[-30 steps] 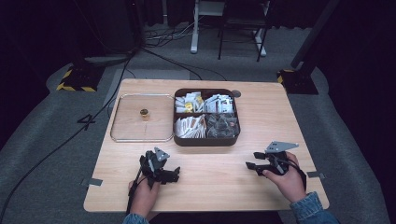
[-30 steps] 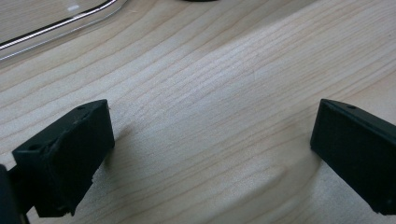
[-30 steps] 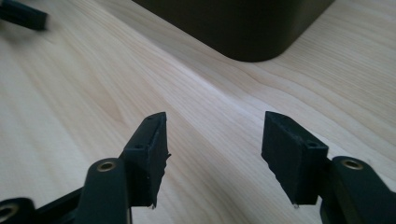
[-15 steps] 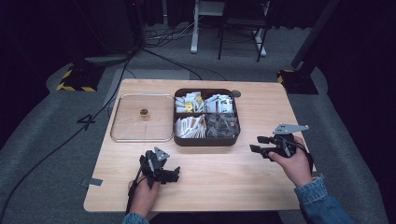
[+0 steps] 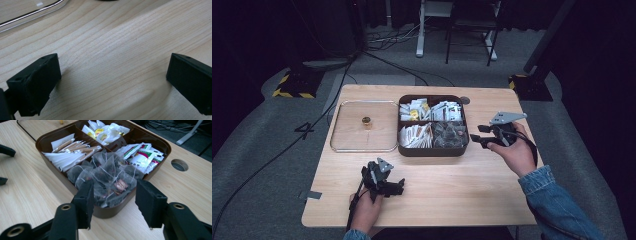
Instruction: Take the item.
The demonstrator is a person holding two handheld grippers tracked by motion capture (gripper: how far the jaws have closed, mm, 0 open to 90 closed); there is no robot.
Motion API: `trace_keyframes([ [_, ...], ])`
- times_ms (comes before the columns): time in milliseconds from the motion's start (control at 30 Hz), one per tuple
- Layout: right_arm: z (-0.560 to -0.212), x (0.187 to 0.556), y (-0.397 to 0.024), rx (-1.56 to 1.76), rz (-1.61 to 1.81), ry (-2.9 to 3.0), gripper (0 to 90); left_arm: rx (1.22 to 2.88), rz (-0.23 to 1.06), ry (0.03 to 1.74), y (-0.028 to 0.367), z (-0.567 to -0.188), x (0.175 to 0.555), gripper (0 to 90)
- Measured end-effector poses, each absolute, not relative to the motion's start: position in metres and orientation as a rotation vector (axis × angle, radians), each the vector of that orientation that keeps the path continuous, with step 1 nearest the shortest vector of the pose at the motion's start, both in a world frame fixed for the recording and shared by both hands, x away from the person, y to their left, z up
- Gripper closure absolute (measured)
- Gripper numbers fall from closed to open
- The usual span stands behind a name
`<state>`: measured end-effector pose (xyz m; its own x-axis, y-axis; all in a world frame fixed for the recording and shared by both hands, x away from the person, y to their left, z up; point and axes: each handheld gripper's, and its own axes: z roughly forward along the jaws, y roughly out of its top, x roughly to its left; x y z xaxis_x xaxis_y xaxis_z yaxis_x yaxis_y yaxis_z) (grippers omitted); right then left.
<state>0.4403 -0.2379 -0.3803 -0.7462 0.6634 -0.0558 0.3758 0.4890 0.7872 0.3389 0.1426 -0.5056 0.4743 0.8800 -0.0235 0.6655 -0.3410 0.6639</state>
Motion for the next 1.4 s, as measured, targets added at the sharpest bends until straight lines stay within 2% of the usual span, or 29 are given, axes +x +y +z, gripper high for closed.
trace_keyframes([
  [300,-0.379,0.481,-0.219,1.013,1.173,2.455,47.6,2.116,0.458,1.280,0.143,-0.505,0.338,0.0],
  [833,-0.380,0.541,-0.184,1.180,1.140,2.362,54.6,2.102,0.462,1.300,0.141,-0.505,0.342,0.0],
  [1400,-0.415,0.569,-0.163,1.281,1.067,2.379,54.8,2.096,0.466,1.306,0.140,-0.505,0.343,0.0],
])
